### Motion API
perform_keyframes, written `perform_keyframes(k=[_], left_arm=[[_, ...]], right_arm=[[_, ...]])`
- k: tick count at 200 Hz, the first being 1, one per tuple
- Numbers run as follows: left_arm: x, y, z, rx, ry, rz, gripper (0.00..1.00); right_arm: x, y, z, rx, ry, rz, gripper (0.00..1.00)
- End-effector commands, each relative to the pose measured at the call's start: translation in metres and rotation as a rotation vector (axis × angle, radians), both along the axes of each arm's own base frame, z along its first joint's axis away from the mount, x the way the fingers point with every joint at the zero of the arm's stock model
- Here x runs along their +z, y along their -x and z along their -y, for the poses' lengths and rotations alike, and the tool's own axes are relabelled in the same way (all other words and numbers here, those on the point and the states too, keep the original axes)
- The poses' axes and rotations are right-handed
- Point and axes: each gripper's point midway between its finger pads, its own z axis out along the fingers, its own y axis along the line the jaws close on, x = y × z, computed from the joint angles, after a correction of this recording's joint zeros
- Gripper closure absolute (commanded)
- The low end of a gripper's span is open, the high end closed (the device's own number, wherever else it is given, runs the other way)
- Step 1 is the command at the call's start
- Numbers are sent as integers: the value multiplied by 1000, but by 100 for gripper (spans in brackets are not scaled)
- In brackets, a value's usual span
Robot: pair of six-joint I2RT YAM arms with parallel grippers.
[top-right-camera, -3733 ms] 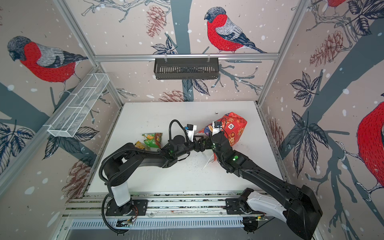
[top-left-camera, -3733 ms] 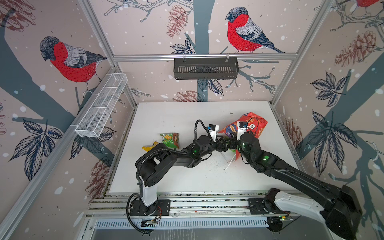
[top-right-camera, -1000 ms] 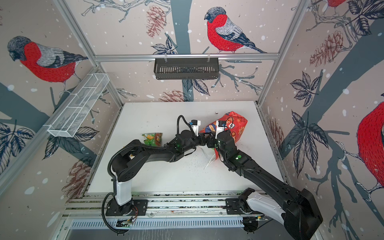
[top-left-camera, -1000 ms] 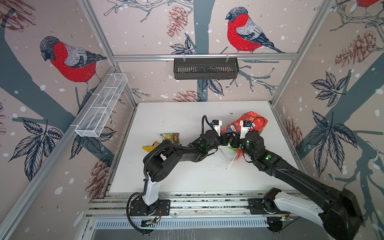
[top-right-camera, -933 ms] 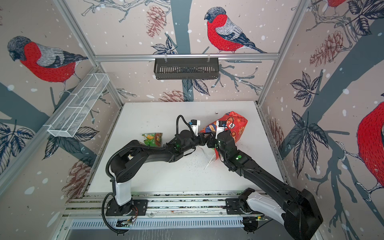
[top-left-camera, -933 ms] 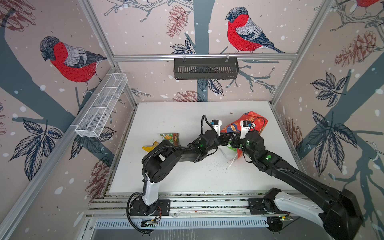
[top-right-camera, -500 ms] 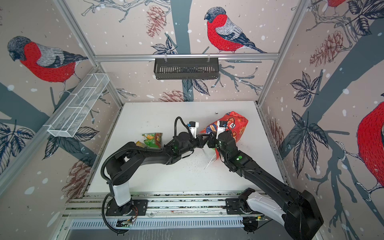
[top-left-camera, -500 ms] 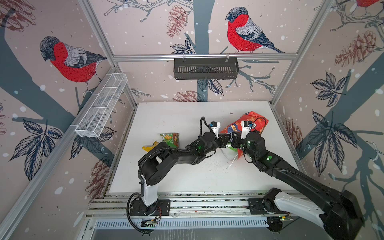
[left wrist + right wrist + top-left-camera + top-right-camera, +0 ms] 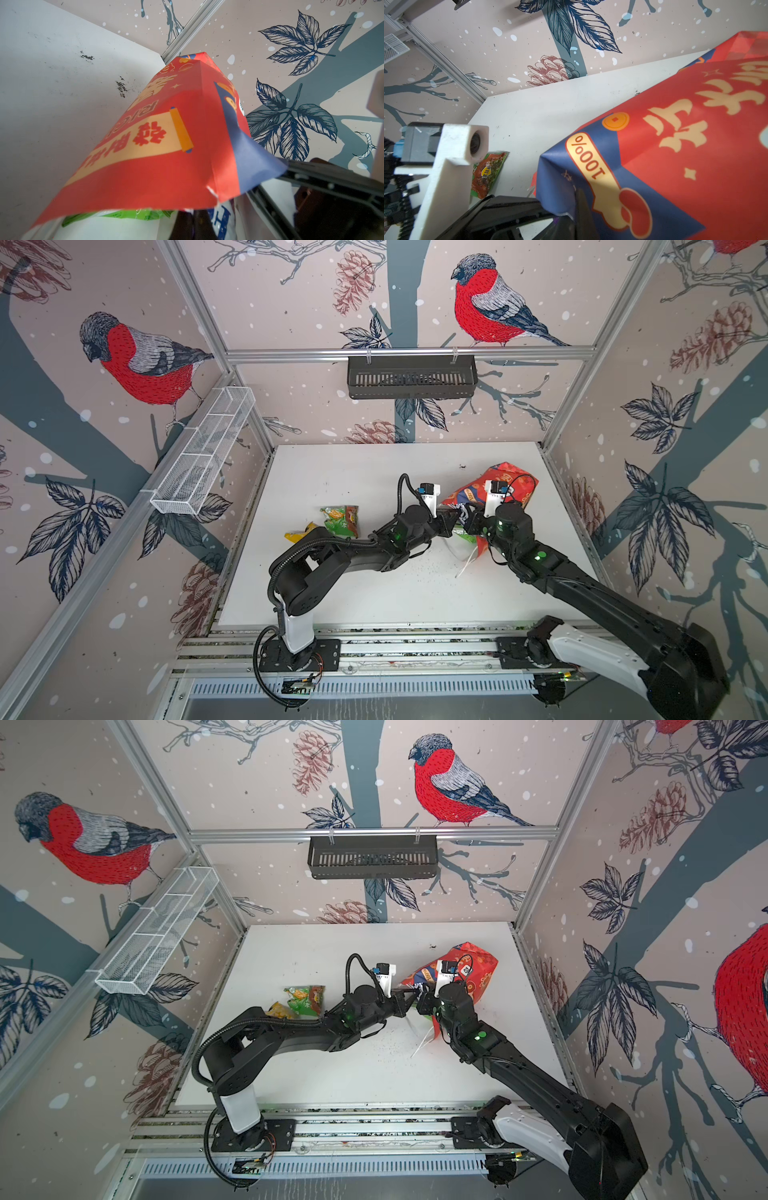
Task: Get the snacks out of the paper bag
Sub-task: 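Close the left gripper on the purple FOXS pack inside the bag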
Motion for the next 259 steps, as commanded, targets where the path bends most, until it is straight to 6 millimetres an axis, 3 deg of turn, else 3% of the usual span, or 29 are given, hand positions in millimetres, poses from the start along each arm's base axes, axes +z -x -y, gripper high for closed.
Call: perform_keyframes(k=[1,37,259], left_arm=[[13,2,0,4,18,32,100],[21,8,-3,8,19,49,100],[19,25,-34,51,-37,54,100]], right_arm=[[2,-1,5,-25,-24,-1,100],[2,-2,6,-26,-30,-3,100],[-2,-7,18,-52,47,-16,100]])
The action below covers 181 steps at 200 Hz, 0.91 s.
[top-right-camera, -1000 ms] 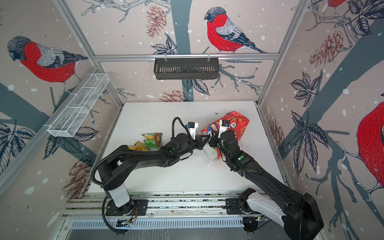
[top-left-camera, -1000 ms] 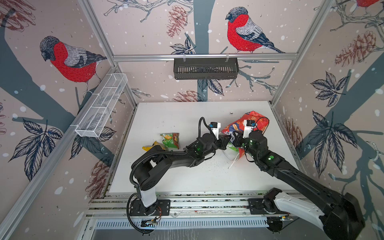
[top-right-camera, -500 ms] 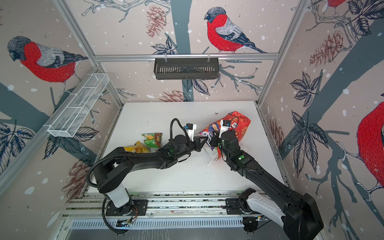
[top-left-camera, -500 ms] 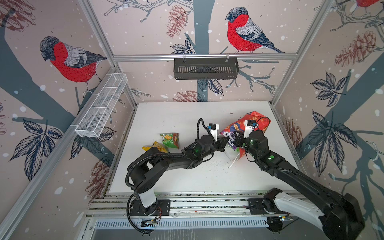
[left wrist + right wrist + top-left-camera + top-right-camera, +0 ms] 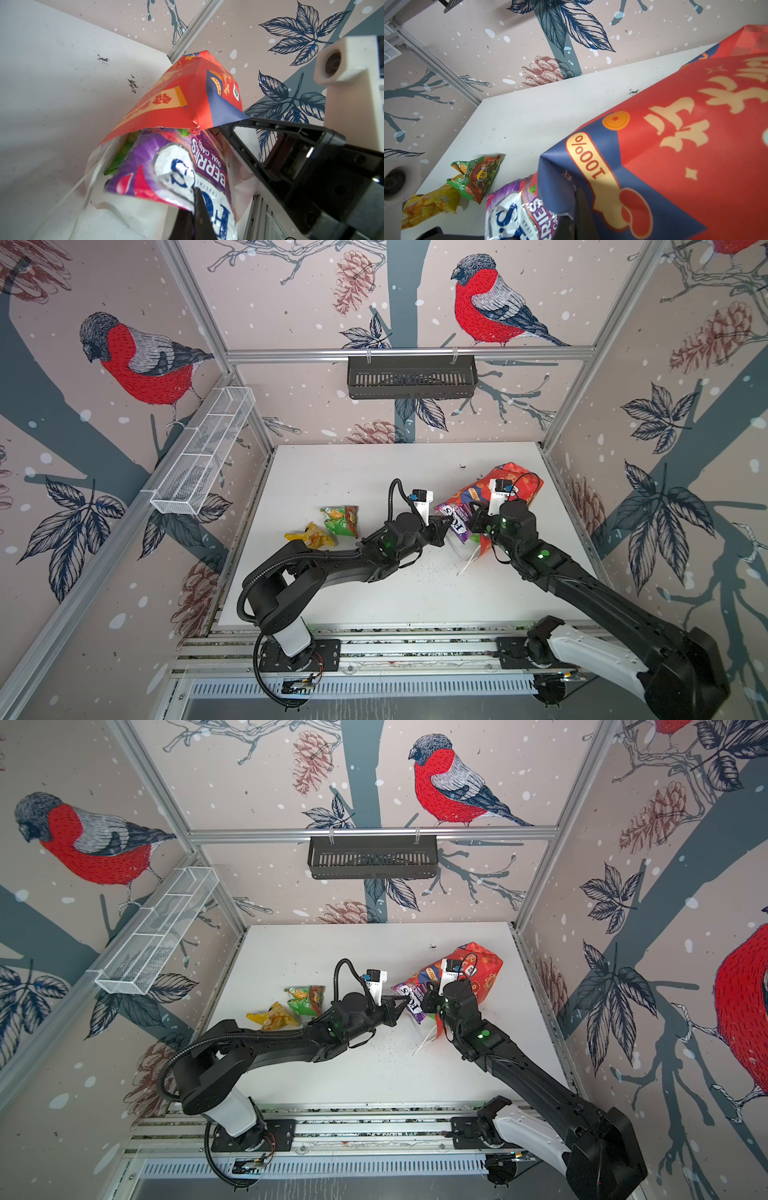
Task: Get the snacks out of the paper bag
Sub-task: 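Close the left gripper on the purple FOXS pack inside the bag, then pull the purple pack out with the left gripper while the right withdraws the bag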
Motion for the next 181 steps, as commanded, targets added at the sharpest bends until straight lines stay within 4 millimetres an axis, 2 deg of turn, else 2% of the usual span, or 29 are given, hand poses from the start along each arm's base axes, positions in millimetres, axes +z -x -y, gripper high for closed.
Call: perform_keyframes(k=[1,60,130,147,150,181], left_arm=[[13,-1,-4,24,28,32,100],[18,1,-14,49,10,49,100],[19,0,-14,52,3,57,100],[18,0,-14,55,1,57,100],[18,0,-15,56,1,58,100],[19,0,-16,60,2,59,100]], right_arm=[[-1,-3,7,-36,35,-3,100],[-18,-12,32,-155,240,-88,100],[-28,-16,35,-156,472,-181,97],[-26,-17,35,-155,521,-217,97],[-34,-18,35,-155,544,-242,98],[-36,-20,31,-154,636,-293,100]])
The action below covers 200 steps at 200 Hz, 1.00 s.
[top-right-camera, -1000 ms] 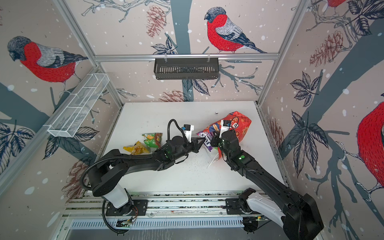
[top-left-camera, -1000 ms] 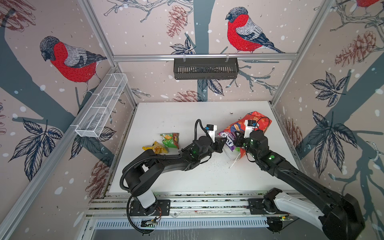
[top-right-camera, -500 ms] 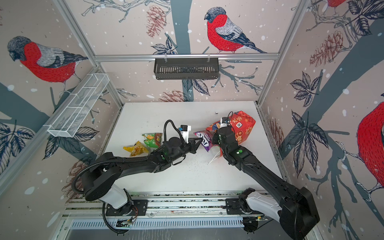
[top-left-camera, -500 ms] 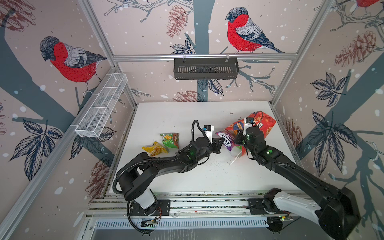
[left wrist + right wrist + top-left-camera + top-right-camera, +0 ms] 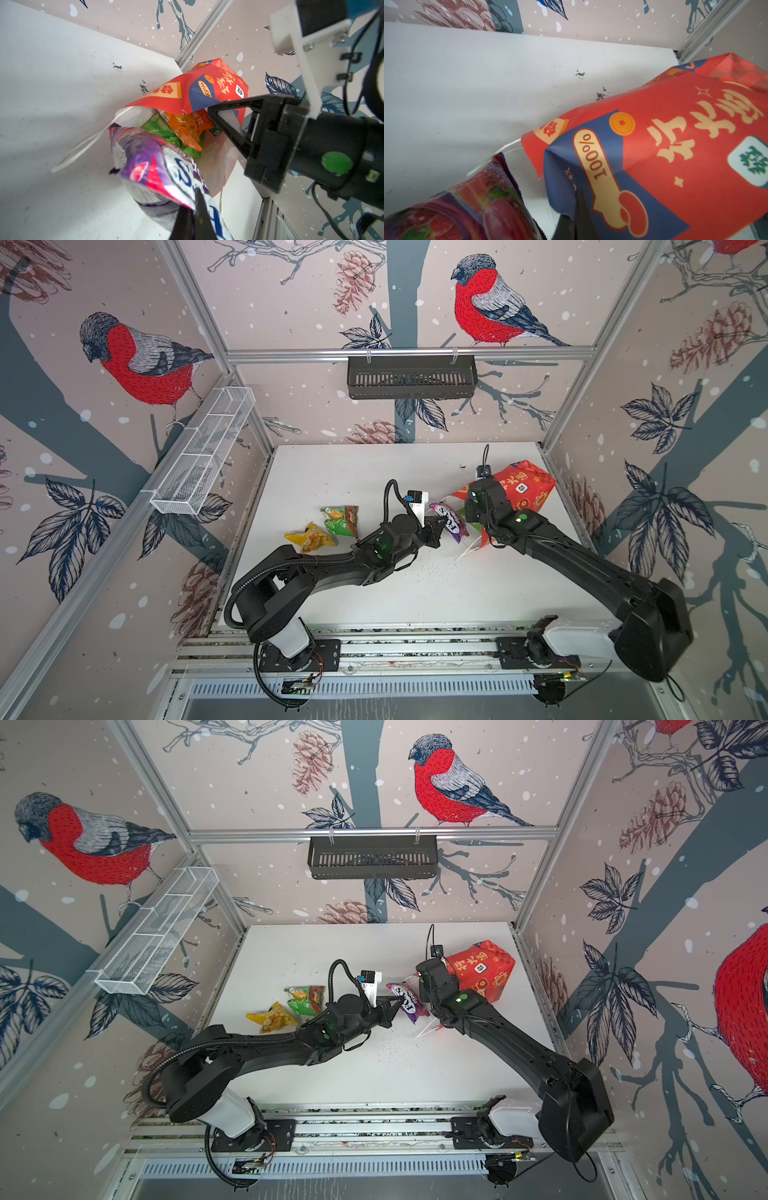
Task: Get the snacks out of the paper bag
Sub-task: 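Pull the purple pack out with the left gripper while the right withdraws the bag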
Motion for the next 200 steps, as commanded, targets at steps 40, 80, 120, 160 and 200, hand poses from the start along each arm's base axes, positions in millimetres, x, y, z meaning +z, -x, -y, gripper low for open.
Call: perform_keyframes(k=[40,80,120,160,200], left_arm=[[19,-2,-8,36,28,46,100],[23,-2,-19,72,23,62,100],[27,-8,-40,136,11,74,100],[29,-22,-74,211,-16,72,100],[37,-31,-112,313,-58,97,100]], right_arm=[[-6,10,4,-6,235,-92,100],[0,9,-8,34,232,-60,99],[4,3,-12,45,254,-28,98],[11,-1,-16,55,251,15,100],[18,3,-32,112,215,71,100]])
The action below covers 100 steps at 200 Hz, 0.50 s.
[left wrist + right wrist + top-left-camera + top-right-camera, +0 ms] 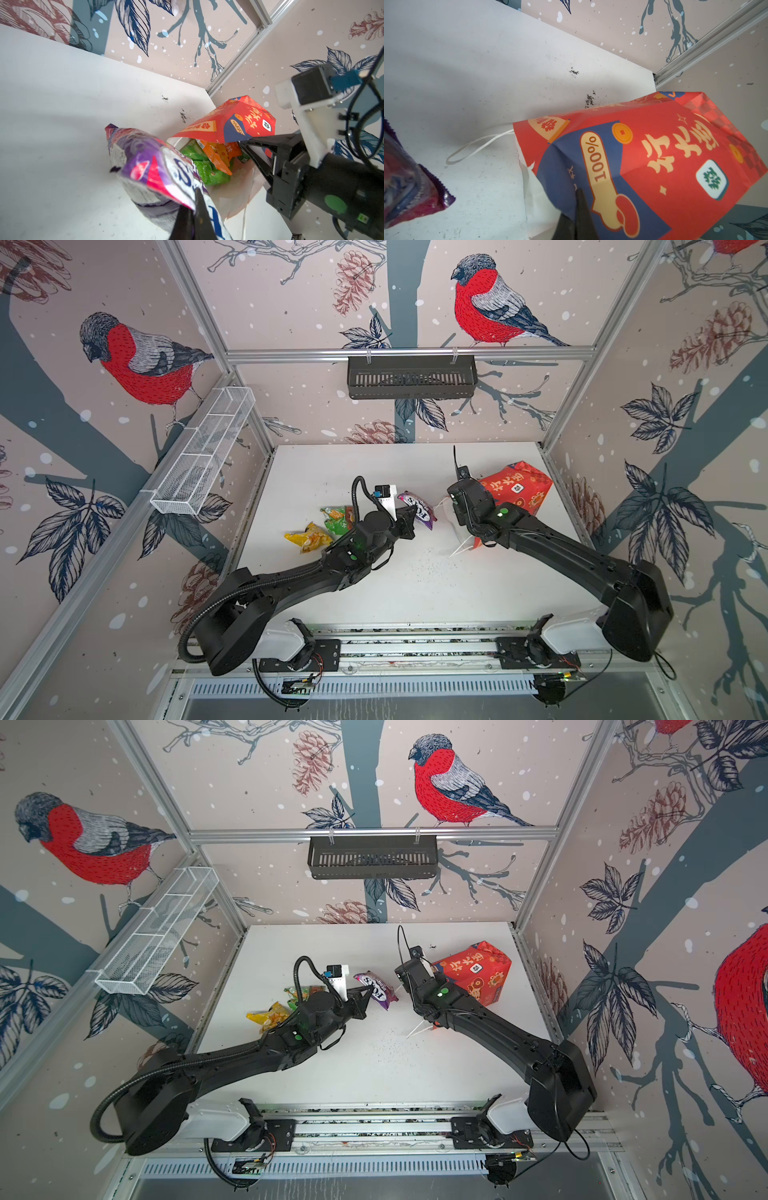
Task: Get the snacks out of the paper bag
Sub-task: 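Pull the purple pack out with the left gripper while the right withdraws the bag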
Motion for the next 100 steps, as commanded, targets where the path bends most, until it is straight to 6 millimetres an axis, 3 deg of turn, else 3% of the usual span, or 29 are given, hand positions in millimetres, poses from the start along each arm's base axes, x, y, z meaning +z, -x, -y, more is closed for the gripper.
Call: perform_keyframes(k=[1,64,100], left_arm=[[12,-6,-20,74,-17,42,100],[26,-11,-70,227,-93,96,100],[20,-19,-96,284,-127,71,100]], right_arm=[[12,-2,-13,42,-33,57,100],[15,-1,-22,74,-81,74,100],[25,4,-27,119,-145,107,100]])
